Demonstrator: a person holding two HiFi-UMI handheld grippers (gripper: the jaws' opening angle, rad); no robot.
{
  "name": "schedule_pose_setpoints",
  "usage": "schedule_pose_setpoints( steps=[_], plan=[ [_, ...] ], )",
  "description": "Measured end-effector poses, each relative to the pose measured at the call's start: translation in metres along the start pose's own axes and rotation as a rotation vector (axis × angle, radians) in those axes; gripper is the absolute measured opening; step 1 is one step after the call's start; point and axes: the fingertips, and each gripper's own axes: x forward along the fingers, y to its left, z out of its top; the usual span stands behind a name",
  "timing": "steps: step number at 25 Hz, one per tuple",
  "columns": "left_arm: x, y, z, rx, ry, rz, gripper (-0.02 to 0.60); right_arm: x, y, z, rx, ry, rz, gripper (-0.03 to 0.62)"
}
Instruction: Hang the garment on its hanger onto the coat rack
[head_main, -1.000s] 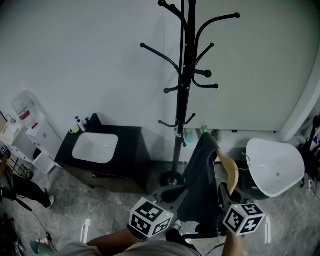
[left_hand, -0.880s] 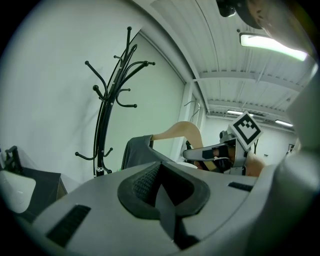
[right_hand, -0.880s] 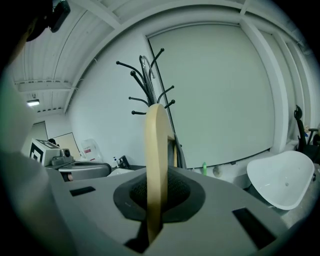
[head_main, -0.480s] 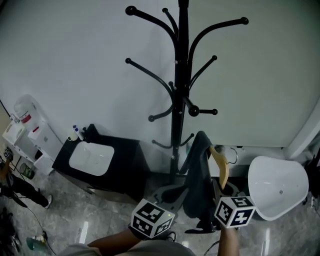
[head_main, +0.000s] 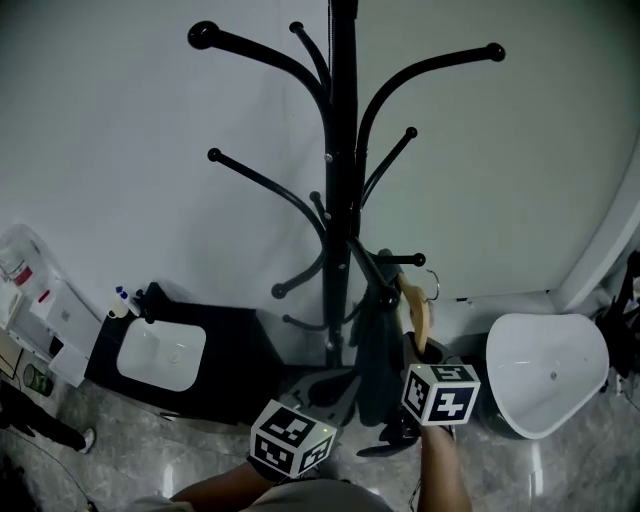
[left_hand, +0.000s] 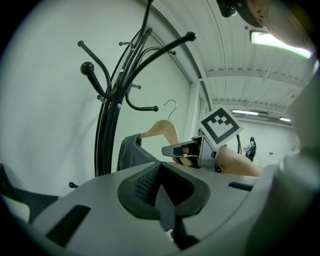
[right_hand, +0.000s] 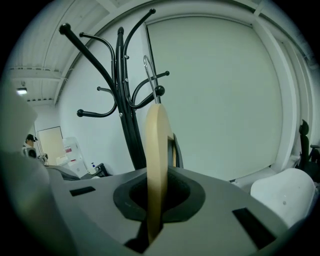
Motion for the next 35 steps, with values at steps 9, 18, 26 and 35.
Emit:
schedule_pose_setpoints(
  steps=[9,18,26,35],
  plan=[
    [0.015,0.035,0.006,0.006,0.000,-0.085,0.005,0.042,0.003,0.010,-0.033,0.027,-0.106,0.014],
    [0.020,0.055,-0.001,-0.001,0.020,-0.121,0.005,0.070,0.020,-0.010,-0.031,0.087,-0.119,0.014],
    [0.017,0.063,-0.003,-0.009,0.030,-0.110,0.006,0.088,0.037,-0.013,-0.042,0.099,-0.094,0.015],
    [0.024,0.071,-0.017,-0.015,0.037,-0.101,0.006,0.096,0.034,-0.017,-0.056,0.066,-0.064,0.018]
  ],
)
